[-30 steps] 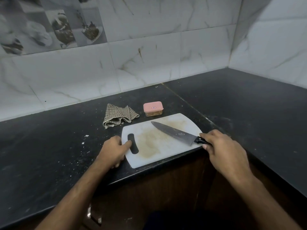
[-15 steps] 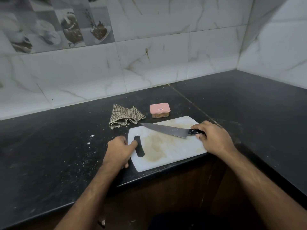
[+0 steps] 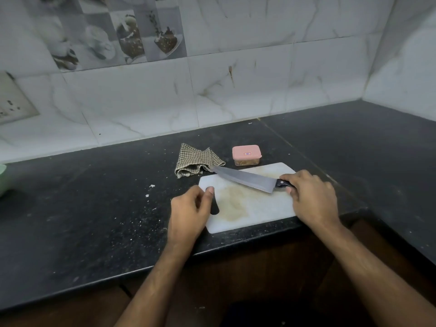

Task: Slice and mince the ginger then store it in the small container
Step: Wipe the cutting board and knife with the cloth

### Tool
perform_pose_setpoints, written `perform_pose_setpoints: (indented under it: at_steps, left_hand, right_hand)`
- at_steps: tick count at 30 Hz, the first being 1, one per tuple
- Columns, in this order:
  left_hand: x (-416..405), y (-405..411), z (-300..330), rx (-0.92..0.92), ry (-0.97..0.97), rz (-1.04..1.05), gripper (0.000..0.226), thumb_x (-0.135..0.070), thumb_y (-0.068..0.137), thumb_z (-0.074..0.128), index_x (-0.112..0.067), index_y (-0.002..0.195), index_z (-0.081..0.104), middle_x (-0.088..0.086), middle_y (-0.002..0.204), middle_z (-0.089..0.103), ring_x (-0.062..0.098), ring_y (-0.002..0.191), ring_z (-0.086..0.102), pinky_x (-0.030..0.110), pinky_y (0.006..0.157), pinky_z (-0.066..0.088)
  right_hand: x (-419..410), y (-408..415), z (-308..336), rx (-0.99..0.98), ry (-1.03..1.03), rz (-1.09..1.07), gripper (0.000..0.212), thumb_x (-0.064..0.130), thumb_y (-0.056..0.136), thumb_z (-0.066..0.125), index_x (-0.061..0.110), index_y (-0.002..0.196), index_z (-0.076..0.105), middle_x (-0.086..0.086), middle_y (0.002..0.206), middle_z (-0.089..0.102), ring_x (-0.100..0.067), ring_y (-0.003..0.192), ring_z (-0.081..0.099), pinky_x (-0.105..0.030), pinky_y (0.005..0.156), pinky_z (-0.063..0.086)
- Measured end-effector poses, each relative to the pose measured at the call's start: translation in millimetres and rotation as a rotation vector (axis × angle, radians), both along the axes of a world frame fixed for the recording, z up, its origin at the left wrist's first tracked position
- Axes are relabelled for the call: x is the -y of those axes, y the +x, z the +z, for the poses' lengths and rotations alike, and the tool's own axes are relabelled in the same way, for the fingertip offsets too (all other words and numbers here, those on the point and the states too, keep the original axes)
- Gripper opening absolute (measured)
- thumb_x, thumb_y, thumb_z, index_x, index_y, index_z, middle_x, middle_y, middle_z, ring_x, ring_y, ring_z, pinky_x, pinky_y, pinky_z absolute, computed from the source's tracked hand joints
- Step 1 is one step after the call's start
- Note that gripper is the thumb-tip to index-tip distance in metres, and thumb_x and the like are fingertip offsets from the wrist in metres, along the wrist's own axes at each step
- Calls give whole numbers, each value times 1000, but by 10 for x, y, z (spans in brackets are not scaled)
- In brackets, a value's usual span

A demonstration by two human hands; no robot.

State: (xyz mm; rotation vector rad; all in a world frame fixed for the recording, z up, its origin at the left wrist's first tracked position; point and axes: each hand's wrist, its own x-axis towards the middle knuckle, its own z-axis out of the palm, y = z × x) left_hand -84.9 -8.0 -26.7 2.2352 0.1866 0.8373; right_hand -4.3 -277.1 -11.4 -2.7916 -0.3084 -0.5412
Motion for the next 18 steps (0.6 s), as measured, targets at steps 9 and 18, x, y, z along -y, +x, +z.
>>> perform_pose_setpoints:
  at_steps: [9,18]
  left_hand:
    - [343,-22,89,9,-357,-255,50,-64,93,51,-22,110,72,-5,76,74,7,67,68,30,64,55]
    - [-240,107,127,85,-1083,-340,30,-27,97,67,-5,108,51,19,89,73,28,79,73,40,70,61]
  right_hand:
    - [-974,-767,185,-125,392,262,31,29,104,43,35,133,51,7,114,52,-18,99,60,-41,81,52]
    - [-1612,-606,237,-163,341,544,29,33,104,40,35,126,60,11,109,63,-9,99,58,-35,85,52]
